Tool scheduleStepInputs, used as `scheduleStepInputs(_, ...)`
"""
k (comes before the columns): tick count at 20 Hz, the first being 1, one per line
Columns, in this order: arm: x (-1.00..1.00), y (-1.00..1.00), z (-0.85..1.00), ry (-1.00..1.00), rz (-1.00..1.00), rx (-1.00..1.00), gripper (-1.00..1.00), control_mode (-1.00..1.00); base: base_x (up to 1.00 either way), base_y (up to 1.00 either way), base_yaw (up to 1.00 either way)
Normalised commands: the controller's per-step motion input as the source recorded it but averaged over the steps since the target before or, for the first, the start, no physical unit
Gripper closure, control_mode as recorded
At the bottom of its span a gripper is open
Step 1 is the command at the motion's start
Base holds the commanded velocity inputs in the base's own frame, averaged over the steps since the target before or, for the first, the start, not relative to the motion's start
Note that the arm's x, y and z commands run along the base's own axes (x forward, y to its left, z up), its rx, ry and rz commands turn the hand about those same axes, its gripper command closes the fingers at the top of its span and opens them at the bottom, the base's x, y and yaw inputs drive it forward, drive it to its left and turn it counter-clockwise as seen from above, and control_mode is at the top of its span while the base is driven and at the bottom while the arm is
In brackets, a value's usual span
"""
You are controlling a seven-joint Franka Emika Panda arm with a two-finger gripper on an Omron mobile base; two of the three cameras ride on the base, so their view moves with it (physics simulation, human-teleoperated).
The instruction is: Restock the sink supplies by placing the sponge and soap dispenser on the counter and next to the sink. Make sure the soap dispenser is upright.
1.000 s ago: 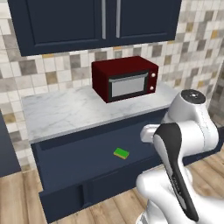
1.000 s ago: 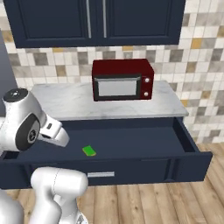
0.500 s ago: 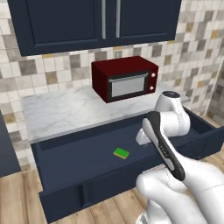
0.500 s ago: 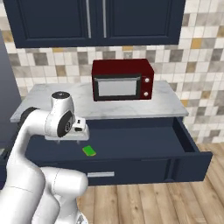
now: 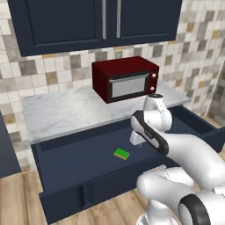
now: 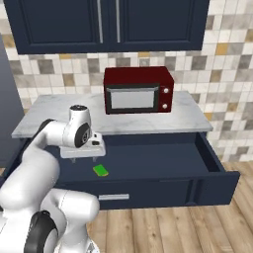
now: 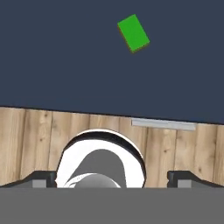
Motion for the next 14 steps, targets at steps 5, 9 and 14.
scheduleStepInputs(5, 0.38, 0.32, -0.51, 0.01, 0.0, -0.09, -1.0, -1.0, 0.0, 0.0, 0.0)
scheduleStepInputs(9, 0.19, 0.11, -0.51, -0.03, 0.0, -0.02, -1.0, -1.0, 0.0, 0.0, 0.0)
scheduleStepInputs(14, 0.36, 0.0, -0.51, -0.02, 0.0, 0.0, -1.0, -1.0, 0.0, 0.0, 0.0)
